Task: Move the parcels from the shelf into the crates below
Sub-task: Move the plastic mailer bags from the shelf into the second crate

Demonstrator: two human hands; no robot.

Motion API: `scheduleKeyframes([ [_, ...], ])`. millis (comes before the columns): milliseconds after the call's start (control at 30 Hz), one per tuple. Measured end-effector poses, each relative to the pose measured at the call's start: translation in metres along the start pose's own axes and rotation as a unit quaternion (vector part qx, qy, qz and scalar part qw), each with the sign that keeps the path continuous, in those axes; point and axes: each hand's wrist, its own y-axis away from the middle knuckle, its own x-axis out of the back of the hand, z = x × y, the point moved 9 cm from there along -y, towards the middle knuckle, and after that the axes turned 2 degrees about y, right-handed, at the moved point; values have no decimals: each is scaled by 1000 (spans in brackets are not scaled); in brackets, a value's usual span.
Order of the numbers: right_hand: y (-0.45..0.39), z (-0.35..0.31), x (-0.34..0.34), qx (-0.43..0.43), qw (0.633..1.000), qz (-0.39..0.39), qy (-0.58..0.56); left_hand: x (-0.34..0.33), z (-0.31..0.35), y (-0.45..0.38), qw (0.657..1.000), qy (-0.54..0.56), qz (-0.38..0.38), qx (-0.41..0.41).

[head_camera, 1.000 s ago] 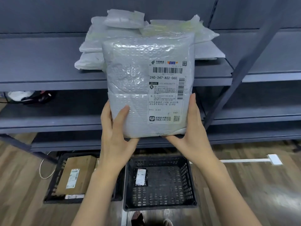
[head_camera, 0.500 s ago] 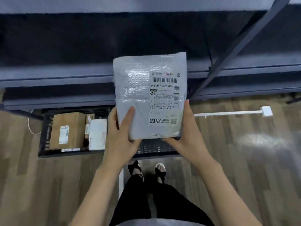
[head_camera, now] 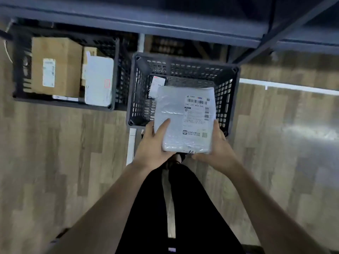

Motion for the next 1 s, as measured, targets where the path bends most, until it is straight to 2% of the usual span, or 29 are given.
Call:
scheduleKeyframes([
  [133, -58, 47, -15, -21, 999, -29, -1, -40, -32, -54, 998, -17, -53, 20],
  [433, -207, 84, -47, 13, 997, -54, 52, -61, -87, -182, 994, -100, -46, 13],
  [567, -254, 114, -73, 1, 995, -54, 84, -95, -134, -219, 985, -117, -124, 29],
  [767, -324, 168, -96, -22, 989, -25, 145, -139, -173, -282, 972, -147, -180, -35],
  [1000, -387, 205, -111, -56, 979, 22, 195, -164, -206, -348, 952, -240, -171, -89],
])
